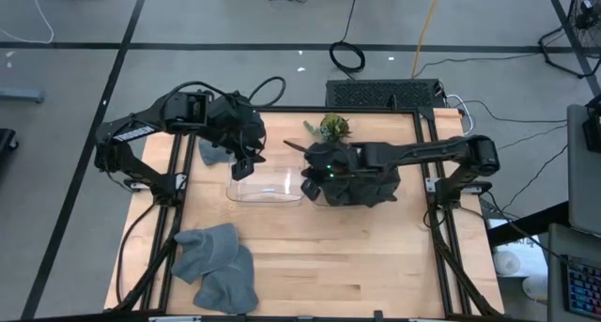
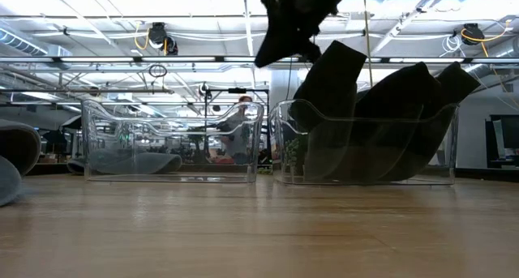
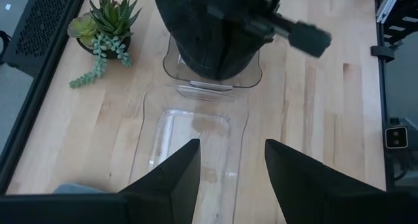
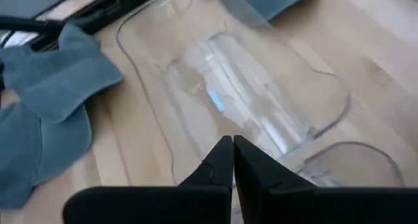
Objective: Pick & Place hat
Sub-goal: Put the black cap into the right transparent bin
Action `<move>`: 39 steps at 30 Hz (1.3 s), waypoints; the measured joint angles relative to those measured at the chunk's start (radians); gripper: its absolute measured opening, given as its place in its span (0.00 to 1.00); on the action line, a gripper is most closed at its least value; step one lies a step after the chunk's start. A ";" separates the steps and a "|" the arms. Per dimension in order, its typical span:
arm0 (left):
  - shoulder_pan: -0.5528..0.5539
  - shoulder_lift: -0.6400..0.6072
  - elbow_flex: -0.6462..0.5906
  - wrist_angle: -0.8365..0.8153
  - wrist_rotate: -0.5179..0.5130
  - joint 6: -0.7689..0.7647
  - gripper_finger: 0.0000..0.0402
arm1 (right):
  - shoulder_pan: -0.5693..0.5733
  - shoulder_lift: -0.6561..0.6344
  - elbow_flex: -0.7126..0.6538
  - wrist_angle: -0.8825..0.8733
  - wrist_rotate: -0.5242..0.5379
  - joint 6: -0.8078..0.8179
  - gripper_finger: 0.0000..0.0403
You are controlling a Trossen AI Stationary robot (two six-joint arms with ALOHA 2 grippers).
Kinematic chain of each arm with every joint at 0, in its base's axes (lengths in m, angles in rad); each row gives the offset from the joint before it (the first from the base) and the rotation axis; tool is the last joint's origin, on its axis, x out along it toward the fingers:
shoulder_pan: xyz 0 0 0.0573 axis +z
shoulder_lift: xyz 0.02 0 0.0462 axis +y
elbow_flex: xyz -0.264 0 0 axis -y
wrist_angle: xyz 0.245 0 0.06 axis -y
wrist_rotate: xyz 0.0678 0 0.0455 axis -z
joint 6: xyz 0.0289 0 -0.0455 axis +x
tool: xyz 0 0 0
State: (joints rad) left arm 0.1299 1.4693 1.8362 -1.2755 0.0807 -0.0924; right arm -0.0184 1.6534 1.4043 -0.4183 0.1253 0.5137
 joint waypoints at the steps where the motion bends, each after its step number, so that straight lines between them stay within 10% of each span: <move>1: 0.000 0.000 0.000 0.000 0.000 -0.005 0.45 | -0.003 0.009 0.002 0.002 -0.018 -0.011 0.00; 39: 0.000 0.000 0.000 -0.004 -0.003 -0.022 0.45 | -0.031 0.026 -0.010 -0.642 0.009 -0.214 0.00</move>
State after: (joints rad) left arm 0.1298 1.4693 1.8362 -1.2793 0.0780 -0.1148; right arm -0.0490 1.6798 1.3941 -1.0600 0.1342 0.2996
